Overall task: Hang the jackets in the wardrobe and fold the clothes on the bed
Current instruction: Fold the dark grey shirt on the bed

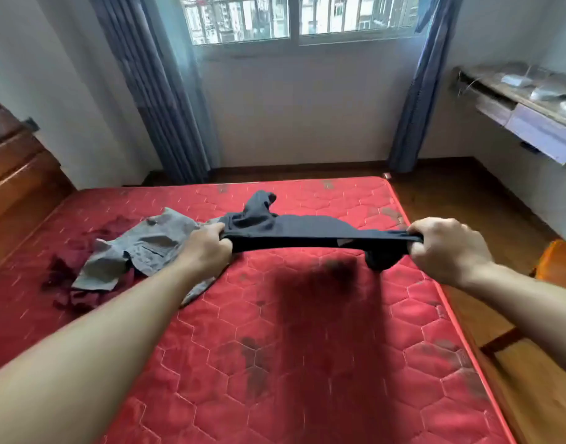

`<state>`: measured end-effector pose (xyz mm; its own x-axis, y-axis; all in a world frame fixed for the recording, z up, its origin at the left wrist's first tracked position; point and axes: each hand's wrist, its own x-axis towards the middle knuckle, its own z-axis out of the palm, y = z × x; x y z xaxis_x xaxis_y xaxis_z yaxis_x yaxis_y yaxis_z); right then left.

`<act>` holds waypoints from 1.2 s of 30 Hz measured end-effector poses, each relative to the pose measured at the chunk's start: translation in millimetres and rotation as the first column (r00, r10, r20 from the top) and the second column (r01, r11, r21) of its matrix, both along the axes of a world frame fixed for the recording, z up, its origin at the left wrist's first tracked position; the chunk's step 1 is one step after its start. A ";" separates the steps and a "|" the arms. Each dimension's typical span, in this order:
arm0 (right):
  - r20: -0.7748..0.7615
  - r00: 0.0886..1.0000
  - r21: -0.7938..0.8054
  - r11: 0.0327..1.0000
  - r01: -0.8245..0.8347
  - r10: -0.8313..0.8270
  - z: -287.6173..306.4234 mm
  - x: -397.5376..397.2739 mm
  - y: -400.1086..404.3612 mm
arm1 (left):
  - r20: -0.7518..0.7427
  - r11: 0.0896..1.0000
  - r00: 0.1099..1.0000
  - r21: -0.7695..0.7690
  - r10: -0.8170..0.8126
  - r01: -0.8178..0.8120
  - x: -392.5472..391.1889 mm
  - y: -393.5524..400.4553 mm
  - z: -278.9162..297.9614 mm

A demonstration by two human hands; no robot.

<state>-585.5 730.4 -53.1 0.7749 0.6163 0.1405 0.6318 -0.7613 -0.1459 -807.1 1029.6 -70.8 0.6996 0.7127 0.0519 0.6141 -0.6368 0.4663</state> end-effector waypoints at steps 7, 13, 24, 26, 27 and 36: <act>-0.208 0.974 -0.345 0.925 -0.161 0.092 -260.1 -74.6 -50.6 | -0.459 0.988 0.888 -0.128 0.022 -0.091 -85.1 -72.7 -262.1; -0.394 0.915 -0.508 0.810 -0.293 0.084 -406.0 -152.5 -114.4 | -0.718 0.985 0.696 -0.137 -0.024 -0.107 -163.6 -160.2 -393.1; -0.593 0.803 -0.539 0.709 -0.455 0.064 -447.1 -217.0 -173.9 | -0.892 0.991 0.436 -0.133 -0.117 -0.005 -219.9 -209.1 -413.3; -0.611 0.790 -0.536 0.707 -0.461 0.051 -445.7 -216.3 -171.1 | -0.906 0.985 0.388 -0.170 -0.169 0.032 -209.3 -206.2 -408.4; -0.622 0.782 -0.530 0.710 -0.463 0.046 -445.5 -214.4 -169.2 | -0.902 0.983 0.391 -0.174 -0.181 0.055 -200.9 -205.5 -407.3; -0.544 0.816 -0.231 0.970 0.075 -0.193 -441.0 -153.9 -139.8 | -0.550 0.871 0.684 -0.205 -0.479 0.446 -81.3 -226.5 -435.2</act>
